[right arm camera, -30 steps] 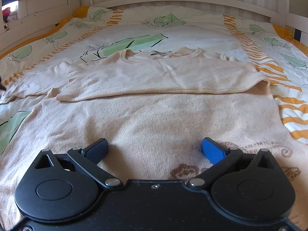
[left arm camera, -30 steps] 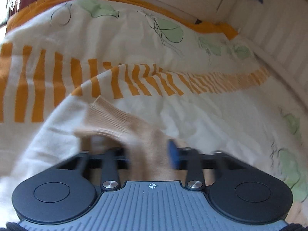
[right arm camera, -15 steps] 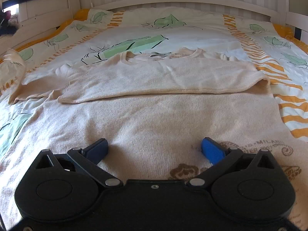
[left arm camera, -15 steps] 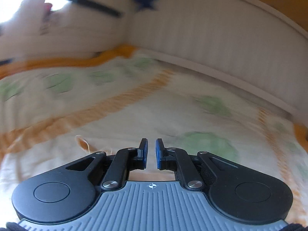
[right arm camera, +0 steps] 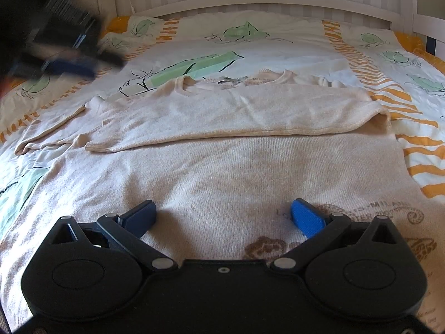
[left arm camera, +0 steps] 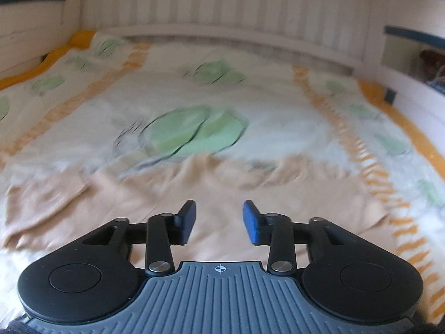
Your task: Fold small clothes
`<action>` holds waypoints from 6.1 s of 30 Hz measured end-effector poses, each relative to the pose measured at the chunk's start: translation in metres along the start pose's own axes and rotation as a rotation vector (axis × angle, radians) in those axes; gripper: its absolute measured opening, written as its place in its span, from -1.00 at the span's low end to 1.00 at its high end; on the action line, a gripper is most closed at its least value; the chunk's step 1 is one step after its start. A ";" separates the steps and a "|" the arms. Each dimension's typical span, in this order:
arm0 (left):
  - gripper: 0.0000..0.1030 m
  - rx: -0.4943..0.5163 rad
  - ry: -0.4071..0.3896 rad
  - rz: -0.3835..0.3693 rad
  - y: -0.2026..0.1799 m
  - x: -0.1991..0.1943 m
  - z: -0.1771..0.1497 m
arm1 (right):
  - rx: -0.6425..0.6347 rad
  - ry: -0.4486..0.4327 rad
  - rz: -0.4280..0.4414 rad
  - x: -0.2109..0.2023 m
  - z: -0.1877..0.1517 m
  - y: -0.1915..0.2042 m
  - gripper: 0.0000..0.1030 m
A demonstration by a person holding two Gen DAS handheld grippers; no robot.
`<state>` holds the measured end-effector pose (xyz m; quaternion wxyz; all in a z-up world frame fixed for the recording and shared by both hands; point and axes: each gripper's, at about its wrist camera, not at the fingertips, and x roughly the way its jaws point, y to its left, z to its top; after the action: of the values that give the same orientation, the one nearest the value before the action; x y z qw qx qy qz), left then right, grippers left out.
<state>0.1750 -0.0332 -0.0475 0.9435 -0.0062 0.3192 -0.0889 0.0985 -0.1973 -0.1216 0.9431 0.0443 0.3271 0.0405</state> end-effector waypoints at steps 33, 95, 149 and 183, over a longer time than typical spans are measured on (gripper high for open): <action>0.51 -0.310 0.072 0.332 0.175 0.000 -0.062 | -0.076 0.286 0.465 0.174 0.165 0.205 0.31; 0.58 -0.072 0.051 0.238 0.100 0.057 -0.047 | 0.251 0.008 0.082 0.025 0.163 -0.137 -0.82; 0.59 0.005 0.022 0.243 0.096 0.013 -0.043 | 0.041 -0.046 -0.171 0.071 0.092 -0.124 0.24; 0.75 -0.004 0.144 0.359 0.103 0.136 0.026 | 0.079 -0.093 -0.132 0.074 0.083 -0.131 0.43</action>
<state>0.3132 0.0434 -0.1155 0.9190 0.0556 0.3818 0.0813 0.2142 -0.3247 -0.1170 0.9553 0.0619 0.2867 -0.0367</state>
